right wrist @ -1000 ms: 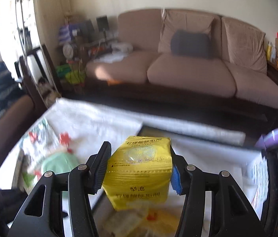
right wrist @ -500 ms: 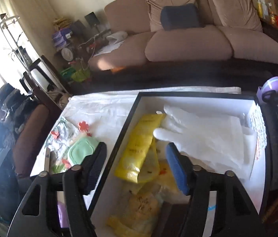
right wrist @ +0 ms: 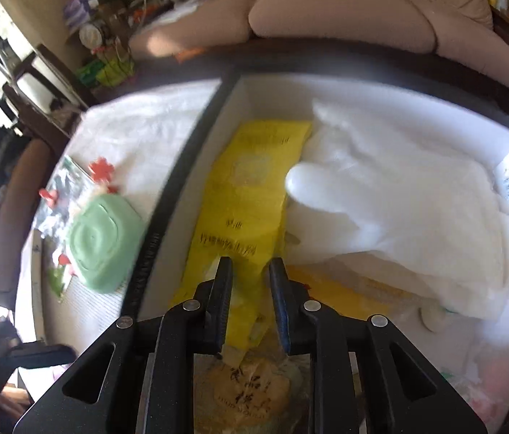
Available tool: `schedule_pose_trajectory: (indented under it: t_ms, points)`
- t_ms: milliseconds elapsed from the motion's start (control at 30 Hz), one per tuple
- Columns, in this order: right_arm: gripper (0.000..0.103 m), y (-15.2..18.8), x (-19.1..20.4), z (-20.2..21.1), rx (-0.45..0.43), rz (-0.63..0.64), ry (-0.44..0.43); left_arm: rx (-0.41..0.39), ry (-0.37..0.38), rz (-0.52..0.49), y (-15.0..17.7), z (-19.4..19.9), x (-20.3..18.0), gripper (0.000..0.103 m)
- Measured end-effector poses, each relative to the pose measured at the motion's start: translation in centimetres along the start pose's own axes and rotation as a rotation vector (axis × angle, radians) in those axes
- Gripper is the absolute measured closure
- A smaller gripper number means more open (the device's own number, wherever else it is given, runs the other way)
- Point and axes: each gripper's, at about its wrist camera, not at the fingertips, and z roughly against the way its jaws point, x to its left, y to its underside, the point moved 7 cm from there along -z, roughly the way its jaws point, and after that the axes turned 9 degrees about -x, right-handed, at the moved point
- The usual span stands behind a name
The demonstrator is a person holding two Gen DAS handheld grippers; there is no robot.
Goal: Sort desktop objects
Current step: 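Withdraw both grippers from the box back over the purple soap dish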
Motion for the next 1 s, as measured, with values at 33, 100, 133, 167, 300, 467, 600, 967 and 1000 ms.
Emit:
schedule_pose_trajectory:
  t_ms: [33,100,133,167,300,467,600,967,1000]
  points:
    - [0.08,-0.2,-0.1,1.1,-0.017,0.002,0.004,-0.001,-0.009,-0.002,0.0,0.1,-0.2,0.021]
    - [0.078,-0.3,-0.2,3.2,-0.045,0.008,0.008,0.0,-0.033,-0.008,0.1,0.1,-0.8,0.021]
    - [0.078,-0.1,-0.2,4.1,-0.052,0.012,0.017,0.005,-0.045,-0.01,0.2,0.1,-1.0,0.021]
    - [0.074,0.2,-0.2,4.9,-0.055,0.019,0.027,0.011,-0.058,-0.011,0.2,0.0,-1.3,0.021]
    - [0.064,1.1,0.0,7.6,-0.07,0.039,0.078,0.018,-0.082,-0.01,0.5,-0.1,-2.6,0.021]
    - [0.063,3.5,-0.8,10.2,-0.079,0.022,0.097,0.007,-0.108,-0.045,0.7,0.6,-4.7,0.021]
    - [0.038,5.0,-1.7,12.6,-0.1,0.017,0.102,-0.001,-0.114,-0.028,0.7,1.3,-5.5,0.021]
    - [0.017,8.9,-2.4,17.1,-0.157,-0.039,0.052,-0.024,-0.111,-0.038,0.8,4.1,-9.1,0.021]
    - [0.015,9.3,-2.3,17.5,-0.163,-0.052,0.037,-0.026,-0.11,-0.037,0.9,4.4,-9.3,0.021]
